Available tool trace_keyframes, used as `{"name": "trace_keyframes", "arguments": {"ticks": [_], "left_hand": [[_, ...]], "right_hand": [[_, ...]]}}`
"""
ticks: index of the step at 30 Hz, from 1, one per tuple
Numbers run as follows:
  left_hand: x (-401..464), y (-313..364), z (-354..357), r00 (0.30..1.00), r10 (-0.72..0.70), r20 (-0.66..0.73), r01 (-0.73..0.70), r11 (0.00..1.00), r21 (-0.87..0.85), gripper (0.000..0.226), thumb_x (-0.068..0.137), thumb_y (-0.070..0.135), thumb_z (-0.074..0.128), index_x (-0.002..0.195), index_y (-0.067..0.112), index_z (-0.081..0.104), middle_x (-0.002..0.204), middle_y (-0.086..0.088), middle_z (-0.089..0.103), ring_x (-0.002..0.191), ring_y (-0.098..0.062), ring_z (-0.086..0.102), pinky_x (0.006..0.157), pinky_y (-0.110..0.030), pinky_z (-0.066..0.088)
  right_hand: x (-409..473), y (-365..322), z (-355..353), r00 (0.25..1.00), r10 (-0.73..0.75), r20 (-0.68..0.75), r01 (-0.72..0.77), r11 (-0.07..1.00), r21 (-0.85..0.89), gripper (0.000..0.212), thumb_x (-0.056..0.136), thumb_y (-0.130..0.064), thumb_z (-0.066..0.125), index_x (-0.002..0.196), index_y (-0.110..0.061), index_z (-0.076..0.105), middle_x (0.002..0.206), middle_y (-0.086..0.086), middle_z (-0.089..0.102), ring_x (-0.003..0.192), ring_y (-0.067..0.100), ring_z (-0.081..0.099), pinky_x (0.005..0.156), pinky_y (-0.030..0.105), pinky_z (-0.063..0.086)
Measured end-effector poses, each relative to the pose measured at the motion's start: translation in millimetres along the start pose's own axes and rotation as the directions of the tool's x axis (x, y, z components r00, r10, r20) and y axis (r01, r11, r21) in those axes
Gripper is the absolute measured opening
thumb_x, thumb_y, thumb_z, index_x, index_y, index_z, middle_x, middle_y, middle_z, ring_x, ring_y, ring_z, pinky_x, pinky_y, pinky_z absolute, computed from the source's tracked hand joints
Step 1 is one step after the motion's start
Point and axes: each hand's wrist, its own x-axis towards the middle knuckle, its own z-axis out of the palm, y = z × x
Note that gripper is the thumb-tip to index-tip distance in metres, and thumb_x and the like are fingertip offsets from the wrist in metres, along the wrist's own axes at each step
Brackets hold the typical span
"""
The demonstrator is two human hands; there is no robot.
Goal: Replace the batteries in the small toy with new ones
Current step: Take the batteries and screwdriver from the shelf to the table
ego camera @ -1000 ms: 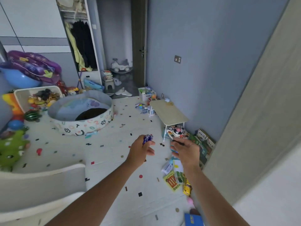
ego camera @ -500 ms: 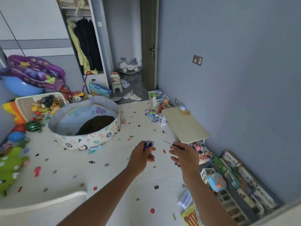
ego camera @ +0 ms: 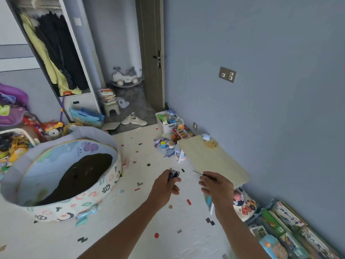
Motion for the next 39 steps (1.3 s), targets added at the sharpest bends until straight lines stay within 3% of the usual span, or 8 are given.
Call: {"name": "trace_keyframes", "arguments": {"ticks": [7,11,16,21,26,30,36,39], "left_hand": [[189,-15,-23,0.988,-0.012,0.151,-0.002,0.996,0.093,0.016,0.102,0.015,0.053,0.098,0.025,0.065,0.096,-0.011,0.079,0.067,-0.018,0.073,0.083,-0.048,0.064],[296,-25,-25,0.982,-0.012,0.188,-0.014,0.99,0.138,0.021,0.104,0.015,0.051,0.094,0.03,0.061,0.099,-0.012,0.078,0.065,-0.015,0.071,0.077,-0.04,0.065],[415,-30,-25,0.969,-0.075,0.234,0.038,0.987,0.156,0.017,0.104,0.013,0.052,0.094,0.023,0.062,0.1,-0.019,0.077,0.067,-0.018,0.071,0.075,-0.037,0.065],[533,-36,-19,0.941,-0.1,0.323,0.044,0.983,0.176,0.018,0.105,0.012,0.05,0.112,0.003,0.065,0.087,0.0,0.074,0.057,-0.003,0.069,0.058,-0.019,0.057],[650,-58,-8,0.871,-0.101,0.48,-0.01,0.975,0.223,0.018,0.106,0.014,0.048,0.111,0.005,0.063,0.094,-0.003,0.075,0.063,-0.011,0.069,0.066,-0.028,0.062],[722,-66,8,0.802,-0.104,0.588,-0.065,0.964,0.258,0.018,0.106,0.011,0.046,0.116,0.004,0.06,0.101,0.0,0.074,0.06,-0.007,0.067,0.061,-0.021,0.059],[817,-95,55,0.749,-0.123,0.651,-0.096,0.952,0.29,0.016,0.106,0.009,0.047,0.113,0.005,0.06,0.102,-0.005,0.074,0.062,-0.012,0.066,0.062,-0.026,0.061],[859,-117,83,0.733,-0.148,0.664,-0.098,0.943,0.318,0.013,0.106,0.01,0.048,0.111,0.012,0.06,0.1,-0.001,0.073,0.066,-0.012,0.065,0.059,-0.022,0.058]], "right_hand": [[148,6,85,0.994,0.056,-0.091,-0.05,0.997,0.061,0.017,0.084,0.0,0.073,0.09,-0.015,0.079,0.079,0.006,0.079,0.078,0.024,0.077,0.07,0.035,0.063],[245,19,129,0.989,0.088,-0.122,-0.079,0.993,0.082,0.017,0.083,0.0,0.073,0.091,-0.013,0.079,0.082,0.008,0.079,0.078,0.025,0.077,0.068,0.033,0.061],[343,21,178,0.973,0.152,-0.175,-0.138,0.986,0.092,0.016,0.084,0.001,0.073,0.094,-0.011,0.078,0.084,0.011,0.078,0.079,0.025,0.077,0.073,0.036,0.063],[433,21,211,0.945,0.181,-0.273,-0.162,0.983,0.09,0.016,0.084,-0.001,0.074,0.094,-0.013,0.079,0.083,0.008,0.079,0.078,0.023,0.077,0.071,0.032,0.063],[519,37,244,0.88,0.221,-0.421,-0.18,0.974,0.136,0.017,0.084,-0.001,0.074,0.097,-0.011,0.078,0.084,0.008,0.078,0.079,0.024,0.076,0.07,0.031,0.063],[573,53,260,0.815,0.278,-0.507,-0.207,0.959,0.194,0.015,0.084,-0.001,0.074,0.094,-0.011,0.078,0.083,0.008,0.078,0.083,0.028,0.075,0.074,0.035,0.064],[655,90,261,0.743,0.336,-0.579,-0.232,0.94,0.248,0.015,0.083,-0.001,0.073,0.091,-0.012,0.077,0.083,0.009,0.078,0.084,0.029,0.075,0.073,0.034,0.063],[704,125,254,0.717,0.364,-0.594,-0.266,0.931,0.25,0.014,0.082,-0.001,0.074,0.091,-0.012,0.078,0.081,0.008,0.078,0.084,0.029,0.075,0.074,0.036,0.063]]}}
